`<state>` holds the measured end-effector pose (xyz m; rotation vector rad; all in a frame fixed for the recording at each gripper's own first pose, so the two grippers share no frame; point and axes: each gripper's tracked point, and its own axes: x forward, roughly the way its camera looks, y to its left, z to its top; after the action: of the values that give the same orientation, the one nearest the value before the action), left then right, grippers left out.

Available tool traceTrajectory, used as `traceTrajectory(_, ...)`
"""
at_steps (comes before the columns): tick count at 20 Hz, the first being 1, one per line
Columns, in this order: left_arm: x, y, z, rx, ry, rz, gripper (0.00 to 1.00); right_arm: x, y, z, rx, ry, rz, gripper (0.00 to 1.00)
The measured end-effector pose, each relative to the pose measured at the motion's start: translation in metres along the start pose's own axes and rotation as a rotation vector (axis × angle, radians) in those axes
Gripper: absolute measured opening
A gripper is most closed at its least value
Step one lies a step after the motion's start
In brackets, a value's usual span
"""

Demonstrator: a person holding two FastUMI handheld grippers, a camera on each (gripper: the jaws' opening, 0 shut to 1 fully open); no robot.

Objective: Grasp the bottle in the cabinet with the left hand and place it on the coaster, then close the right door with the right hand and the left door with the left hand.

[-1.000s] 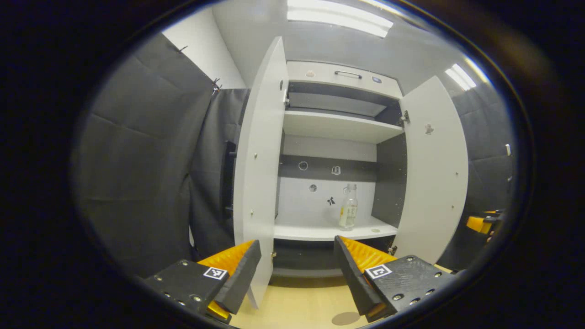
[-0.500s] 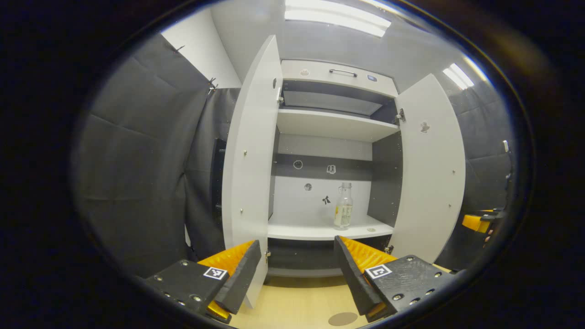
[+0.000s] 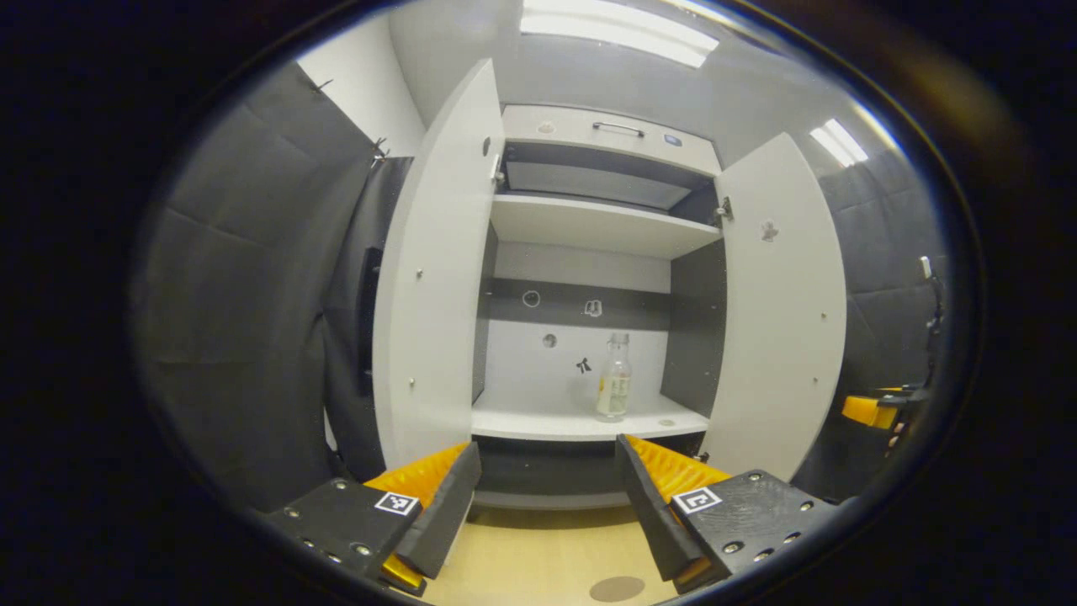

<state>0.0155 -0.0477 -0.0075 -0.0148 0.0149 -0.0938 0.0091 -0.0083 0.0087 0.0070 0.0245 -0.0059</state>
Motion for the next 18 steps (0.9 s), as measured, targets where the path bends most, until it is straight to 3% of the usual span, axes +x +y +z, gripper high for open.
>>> traceTrajectory(1, 0.006, -0.005, 0.001, -0.003, -0.001, -0.015, 0.93, -0.001, -0.006, 0.002, -0.003, 0.0, -0.016, 0.99)
traceTrajectory(2, 0.014, -0.011, 0.005, -0.006, -0.004, -0.031, 0.99, -0.004, -0.012, 0.005, -0.005, -0.007, -0.033, 1.0)
traceTrajectory(3, 0.023, -0.016, 0.009, -0.011, -0.009, -0.046, 0.93, -0.003, -0.02, 0.008, -0.005, -0.014, -0.054, 1.0)
traceTrajectory(4, 0.034, -0.021, 0.014, -0.014, -0.015, -0.058, 0.96, -0.002, -0.029, 0.011, 0.002, -0.02, -0.077, 0.99)
traceTrajectory(11, 0.126, -0.048, 0.033, -0.012, -0.019, -0.088, 0.93, 0.021, -0.091, 0.025, 0.025, -0.052, -0.222, 0.99)
traceTrajectory(12, 0.142, -0.049, 0.035, -0.011, -0.018, -0.087, 0.93, 0.028, -0.095, 0.025, 0.029, -0.053, -0.231, 0.96)
traceTrajectory(18, 0.237, -0.064, 0.036, -0.068, 0.011, -0.105, 0.93, 0.06, -0.12, 0.02, 0.063, -0.063, -0.259, 0.99)
